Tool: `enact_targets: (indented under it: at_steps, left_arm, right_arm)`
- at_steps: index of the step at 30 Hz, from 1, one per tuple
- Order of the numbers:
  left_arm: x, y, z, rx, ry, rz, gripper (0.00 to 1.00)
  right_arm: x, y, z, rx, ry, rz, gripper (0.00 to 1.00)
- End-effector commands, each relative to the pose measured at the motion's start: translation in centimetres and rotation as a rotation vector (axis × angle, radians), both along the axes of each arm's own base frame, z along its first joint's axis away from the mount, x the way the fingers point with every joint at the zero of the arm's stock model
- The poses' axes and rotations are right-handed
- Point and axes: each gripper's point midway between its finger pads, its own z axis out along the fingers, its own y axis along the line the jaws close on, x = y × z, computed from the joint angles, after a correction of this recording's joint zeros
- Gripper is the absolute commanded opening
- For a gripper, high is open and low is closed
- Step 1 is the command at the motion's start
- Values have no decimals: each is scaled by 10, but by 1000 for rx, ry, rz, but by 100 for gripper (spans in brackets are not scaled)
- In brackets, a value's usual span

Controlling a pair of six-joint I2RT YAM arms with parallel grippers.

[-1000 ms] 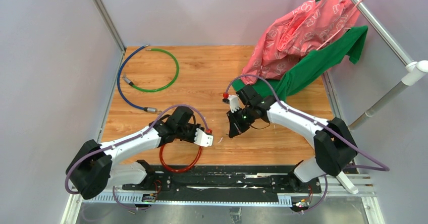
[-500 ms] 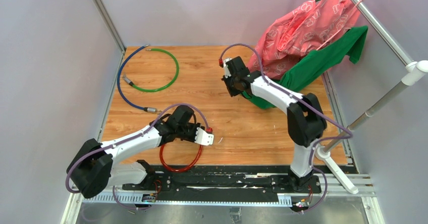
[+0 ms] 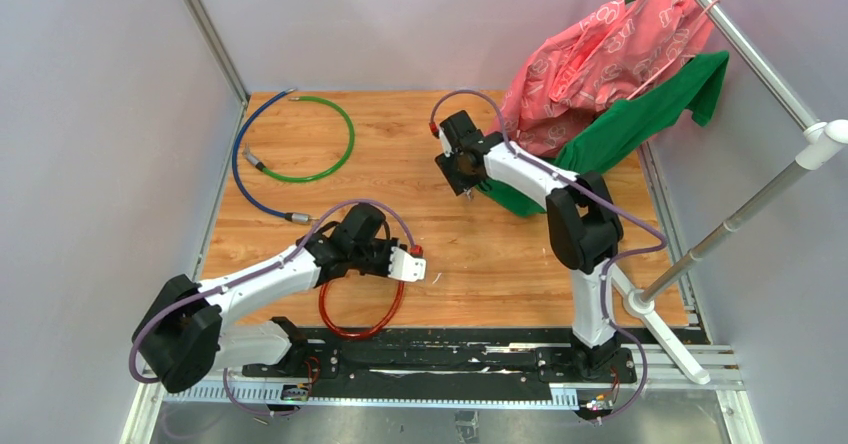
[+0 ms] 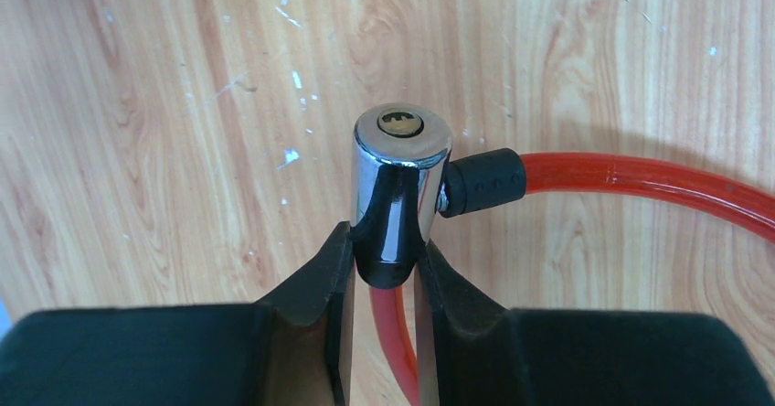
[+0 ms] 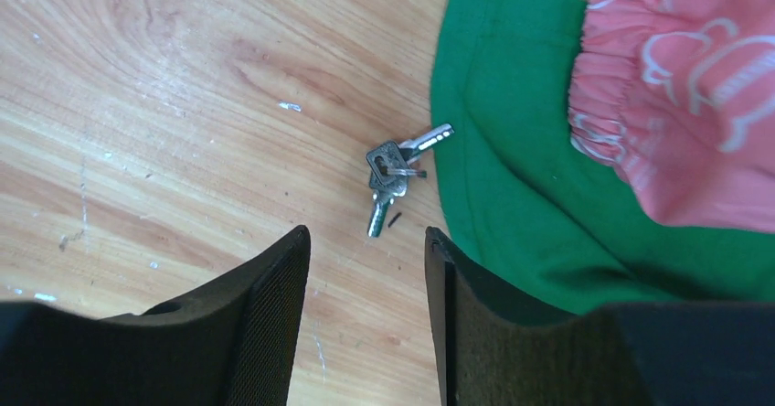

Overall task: Lock with the key
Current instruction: Place the key at the center of the board, then place the lock at the center of the board.

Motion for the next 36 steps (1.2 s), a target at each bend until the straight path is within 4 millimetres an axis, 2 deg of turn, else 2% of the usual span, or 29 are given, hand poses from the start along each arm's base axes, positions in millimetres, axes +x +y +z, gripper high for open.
enact_targets:
  at_steps: [1,2,5,8,10,15,19,23,25,27,28,29,31,32,36]
  left_arm:
    - [23,-16,35,-89,-34,79,0]
    - [26,-17,40,-103,-26,106,0]
    - [42,-18,58,-137,-4,166,0]
    - [73,-19,75,-202,-9,244,0]
    - [93,-24,79,-241,-8,275,0]
    - [141,-42,74,-290,-14,334,0]
    - [197,-44,68,-308,-57,424,0]
    - [265,-39,53,-282,-68,509,0]
    - [288,-38,40,-247,-76,540,0]
    - [301,-39,29,-238,-71,572,1]
    - [303,-41,26,-243,-62,571,14]
    - [302,-44,25,-257,-51,563,35]
    - [297,-48,27,-281,-34,551,86]
    - [295,-49,31,-290,-37,551,98]
    - [300,-36,62,-294,-106,614,100]
  right_arm:
    - [-5,-6,49,40,-60,-17,53]
    - [-8,-7,62,66,-77,-22,53]
    - [-23,-8,83,128,-102,-17,52]
    - [-39,-9,92,193,-105,-19,52]
    - [-47,-12,94,199,-105,-14,52]
    - [-64,-16,107,236,-105,7,51]
    - [-70,-20,117,246,-129,18,51]
    - [-68,-20,125,252,-162,29,51]
    - [-61,-28,127,202,-197,18,51]
    - [-56,-36,127,158,-223,1,51]
    - [-54,-38,127,146,-229,0,51]
    - [-54,-39,126,136,-230,3,51]
    - [-54,-40,125,128,-230,8,51]
    - [-54,-40,125,129,-229,10,51]
    - [-59,-35,125,160,-214,22,51]
